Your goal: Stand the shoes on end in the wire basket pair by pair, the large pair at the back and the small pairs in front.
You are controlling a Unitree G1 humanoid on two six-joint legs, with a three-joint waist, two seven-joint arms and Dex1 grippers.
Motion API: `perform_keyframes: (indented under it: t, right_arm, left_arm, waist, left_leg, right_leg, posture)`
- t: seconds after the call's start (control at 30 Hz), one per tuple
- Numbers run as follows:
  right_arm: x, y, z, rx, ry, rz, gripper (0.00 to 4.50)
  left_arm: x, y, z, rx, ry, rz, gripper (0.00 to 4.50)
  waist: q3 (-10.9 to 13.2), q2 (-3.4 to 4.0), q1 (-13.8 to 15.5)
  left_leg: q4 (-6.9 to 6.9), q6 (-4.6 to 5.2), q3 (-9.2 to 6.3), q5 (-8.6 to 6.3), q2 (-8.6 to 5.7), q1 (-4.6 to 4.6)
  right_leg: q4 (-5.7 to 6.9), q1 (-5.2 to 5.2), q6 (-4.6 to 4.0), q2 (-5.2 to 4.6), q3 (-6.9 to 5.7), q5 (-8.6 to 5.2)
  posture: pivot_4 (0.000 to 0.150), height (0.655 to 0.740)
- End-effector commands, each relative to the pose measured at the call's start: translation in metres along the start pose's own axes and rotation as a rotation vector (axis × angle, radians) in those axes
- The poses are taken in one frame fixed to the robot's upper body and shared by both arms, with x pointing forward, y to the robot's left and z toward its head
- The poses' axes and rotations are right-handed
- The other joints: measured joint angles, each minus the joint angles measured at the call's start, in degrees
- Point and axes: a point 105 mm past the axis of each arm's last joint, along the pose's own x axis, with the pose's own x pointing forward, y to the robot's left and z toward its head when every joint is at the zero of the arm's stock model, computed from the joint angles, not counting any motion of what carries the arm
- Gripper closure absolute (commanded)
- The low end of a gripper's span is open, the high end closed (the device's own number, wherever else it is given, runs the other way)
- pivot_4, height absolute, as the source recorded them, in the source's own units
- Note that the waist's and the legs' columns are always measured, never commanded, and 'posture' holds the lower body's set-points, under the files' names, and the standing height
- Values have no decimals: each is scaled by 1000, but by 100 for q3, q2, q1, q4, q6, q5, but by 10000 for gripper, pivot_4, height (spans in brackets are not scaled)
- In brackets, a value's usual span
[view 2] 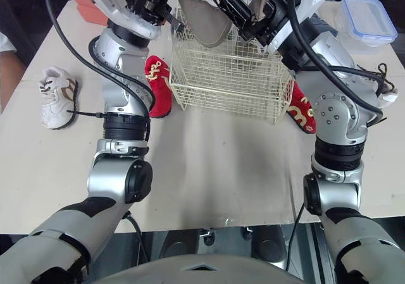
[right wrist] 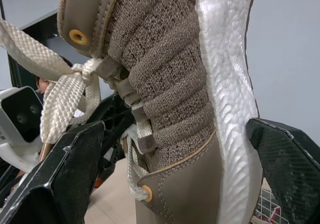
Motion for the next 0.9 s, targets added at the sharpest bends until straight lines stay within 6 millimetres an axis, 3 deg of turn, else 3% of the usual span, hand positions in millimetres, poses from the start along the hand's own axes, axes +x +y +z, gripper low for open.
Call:
perform_keyframes:
  t: [0.03, 0.23, 0.27, 0.53, 0.67, 0.7, 0.73, 0.9]
  right_arm:
    - [5, 8, 15, -36, -51, 32, 13031]
    - [3, 4, 12, -61, -38, 16, 41958]
    - [2, 4, 12, -65, -37, 13, 44576]
    - [2, 2, 14, -83, -52, -8, 44576]
    - [1, 2, 14, -85, -56, -11, 45000]
    - [1, 2, 14, -86, -57, -11, 45000]
    - [1, 2, 14, -90, -60, -12, 45000]
    - [2, 2, 14, -147, -67, -15, 45000]
  left_arm:
    - [9, -16, 15, 22, -49, -99, 40404]
    - [5, -18, 12, -15, -22, -128, 40404]
    - [5, -18, 12, -16, -18, -131, 40404]
    - [-1, -12, 13, -105, 23, -186, 40404]
    - [-6, -10, 15, -115, 36, -203, 23070]
    - [-7, -9, 16, -122, 36, -206, 21974]
    - [-9, -8, 19, -134, 35, -212, 14599]
    - [-26, 8, 38, -195, 75, -286, 14599]
  waist:
    - [0, 0, -1]
    - [0, 1, 0]
    - [0, 1, 0]
    - [0, 1, -7]
    - [0, 1, -3]
    - [0, 1, -3]
    - [0, 1, -3]
    - [3, 6, -54]
  left_leg:
    - [0, 0, 0, 0, 0, 0]
    - [0, 0, 0, 0, 1, 0]
    - [0, 0, 1, 0, 1, 0]
    - [0, 0, 0, 0, 3, 0]
    - [0, 0, 0, 0, 4, 1]
    - [0, 0, 0, 0, 3, 1]
    - [0, 0, 0, 0, 3, 1]
    - [0, 0, 2, 0, 6, 2]
  right_leg:
    - [0, 0, 0, 0, 0, 0]
    - [0, 0, 0, 0, 0, 0]
    - [0, 0, 0, 0, 0, 0]
    - [0, 0, 0, 1, 0, 0]
    - [0, 0, 0, 1, 0, 0]
    - [0, 0, 0, 1, 0, 0]
    - [0, 0, 0, 1, 1, 0]
    - [0, -2, 0, 5, 3, 0]
  posture:
    - [1500, 6860]
    - [1500, 6860]
    - [1500, 6860]
    - [1500, 6860]
    - [1500, 6860]
    - [1500, 6860]
    - [1500, 6860]
    - [1500, 6860]
